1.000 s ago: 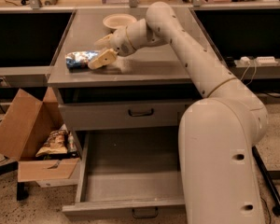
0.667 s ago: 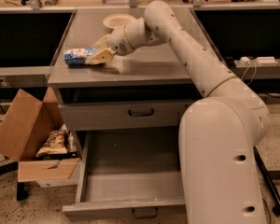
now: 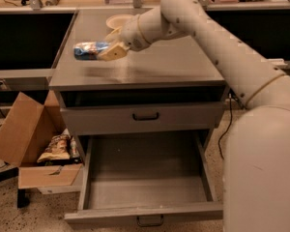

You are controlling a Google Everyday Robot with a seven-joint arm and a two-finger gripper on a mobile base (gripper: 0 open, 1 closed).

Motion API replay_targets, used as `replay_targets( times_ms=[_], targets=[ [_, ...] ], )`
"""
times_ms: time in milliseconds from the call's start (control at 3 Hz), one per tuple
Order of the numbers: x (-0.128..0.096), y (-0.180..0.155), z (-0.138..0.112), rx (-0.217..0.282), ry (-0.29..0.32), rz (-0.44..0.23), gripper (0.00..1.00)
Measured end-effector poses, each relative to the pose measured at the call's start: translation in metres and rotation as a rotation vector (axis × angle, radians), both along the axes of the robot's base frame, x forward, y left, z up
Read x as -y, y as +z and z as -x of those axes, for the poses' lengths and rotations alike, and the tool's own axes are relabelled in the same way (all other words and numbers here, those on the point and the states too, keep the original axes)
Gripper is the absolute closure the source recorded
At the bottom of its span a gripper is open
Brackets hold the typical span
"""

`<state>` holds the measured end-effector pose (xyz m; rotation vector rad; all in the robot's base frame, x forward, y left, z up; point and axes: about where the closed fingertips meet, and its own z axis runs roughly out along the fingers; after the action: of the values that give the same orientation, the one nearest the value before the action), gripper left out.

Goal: Place redbull can into middle drawer

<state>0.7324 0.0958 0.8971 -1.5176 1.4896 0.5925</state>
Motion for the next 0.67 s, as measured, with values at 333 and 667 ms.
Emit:
replay_targets(
  times_ms=[333, 667],
  targets=[
    [0.021, 0.018, 0.043, 0.024, 0.068, 0.061, 1.0],
    [0.023, 0.007, 0.071, -0.06, 0.16, 0.147, 1.0]
  ],
)
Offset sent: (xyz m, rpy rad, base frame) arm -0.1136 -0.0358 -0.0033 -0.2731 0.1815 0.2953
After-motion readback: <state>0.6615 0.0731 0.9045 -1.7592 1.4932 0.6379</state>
